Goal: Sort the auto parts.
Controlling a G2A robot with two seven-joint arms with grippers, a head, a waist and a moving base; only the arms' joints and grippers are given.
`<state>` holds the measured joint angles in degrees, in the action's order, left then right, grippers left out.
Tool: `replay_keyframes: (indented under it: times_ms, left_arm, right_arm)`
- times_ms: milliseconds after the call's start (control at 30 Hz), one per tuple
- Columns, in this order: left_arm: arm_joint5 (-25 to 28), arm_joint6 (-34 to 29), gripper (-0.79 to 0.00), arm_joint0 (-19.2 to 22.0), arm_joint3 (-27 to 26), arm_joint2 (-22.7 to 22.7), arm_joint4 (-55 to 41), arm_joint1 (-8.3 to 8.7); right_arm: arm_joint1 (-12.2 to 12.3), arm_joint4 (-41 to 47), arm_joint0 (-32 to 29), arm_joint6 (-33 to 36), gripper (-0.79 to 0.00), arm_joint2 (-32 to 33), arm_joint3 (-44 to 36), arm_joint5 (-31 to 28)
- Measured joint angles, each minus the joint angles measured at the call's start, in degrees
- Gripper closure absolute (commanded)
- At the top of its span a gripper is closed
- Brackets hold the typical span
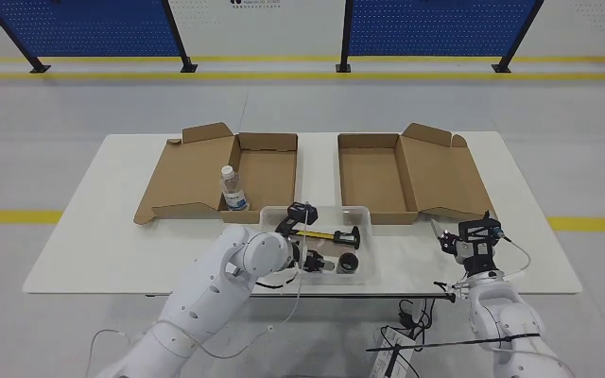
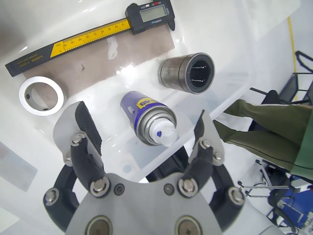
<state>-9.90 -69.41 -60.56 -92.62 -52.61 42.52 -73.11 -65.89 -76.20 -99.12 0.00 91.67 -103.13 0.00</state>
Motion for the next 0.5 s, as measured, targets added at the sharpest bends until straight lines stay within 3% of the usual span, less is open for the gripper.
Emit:
replay_keyframes:
  times_ms: [133,267,500]
  left_arm:
    - [-0.43,-0.53,-0.696,0.24,0.36,0.3,0.0,-0.02]
    - [-0.79,-0.61,-0.6,0.28,0.5,0.43,0.04,0.0]
    - [-1.36,0.06,-0.502,0.34,0.61,0.58,0.31,0.01]
  right_arm:
    - [0.0,0.0,0.0,0.0,-0.785,0.0,0.0,0.0]
    - [0.0,0.0,0.0,0.0,-0.785,0.0,0.0,0.0]
    - [0.0,0.0,0.0,0.0,-0.785,0.0,0.0,0.0]
